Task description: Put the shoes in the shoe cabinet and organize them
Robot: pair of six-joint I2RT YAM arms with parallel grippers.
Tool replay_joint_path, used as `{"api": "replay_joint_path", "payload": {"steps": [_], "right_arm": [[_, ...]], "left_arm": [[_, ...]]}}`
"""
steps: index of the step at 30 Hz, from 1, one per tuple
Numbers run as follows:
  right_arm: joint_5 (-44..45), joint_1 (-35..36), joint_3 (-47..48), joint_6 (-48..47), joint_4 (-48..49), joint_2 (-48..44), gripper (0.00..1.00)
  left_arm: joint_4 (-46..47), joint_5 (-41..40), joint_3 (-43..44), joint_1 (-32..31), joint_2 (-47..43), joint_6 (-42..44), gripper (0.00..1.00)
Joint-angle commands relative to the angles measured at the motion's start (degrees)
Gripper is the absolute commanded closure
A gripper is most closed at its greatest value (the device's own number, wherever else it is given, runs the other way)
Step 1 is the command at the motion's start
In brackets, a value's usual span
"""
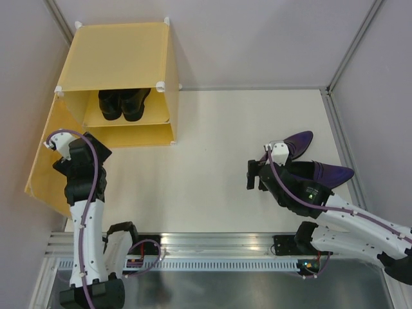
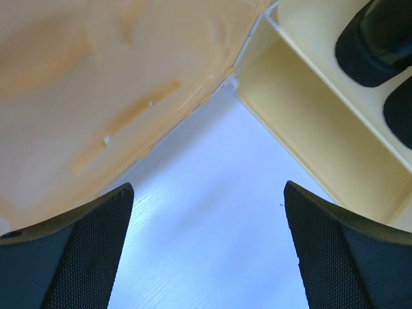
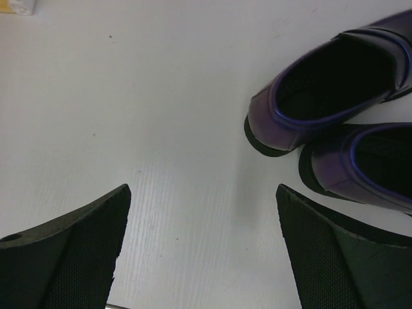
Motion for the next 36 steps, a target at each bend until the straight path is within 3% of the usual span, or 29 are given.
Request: {"api": "replay_joint_path", "payload": {"steps": [1,8,20,32,36], "right_arm": [[-1.1,-6.1,2.5,0.2,-2.2,3.3,0.03],[-10.1,-26.0,5.6,-4.9,2.3,10.9,0.12],[-14.7,-48.0,7.6,-4.5,11.0,24.4,0.21],[-16.5,-53.8,9.4,-3.7,18.6,38.7,0.24],[-17.5,-54.4,9.0,-5.4,20.6,41.0,0.36]], "left_arm": [[-4.4,1.5,-2.5,2.6,-1.4,1.3,0.00],[-2.8,3.4,-5.7,2.8,-3.3,1.6,0.00],[-0.9,3.7,-6.9,2.8,-5.0,2.8,0.00],[-0.8,3.3,-7.0,2.8,-5.0,2.9,0.00],[-0.8,2.4,-6.9,2.9,-5.1,2.9,0.00]]}}
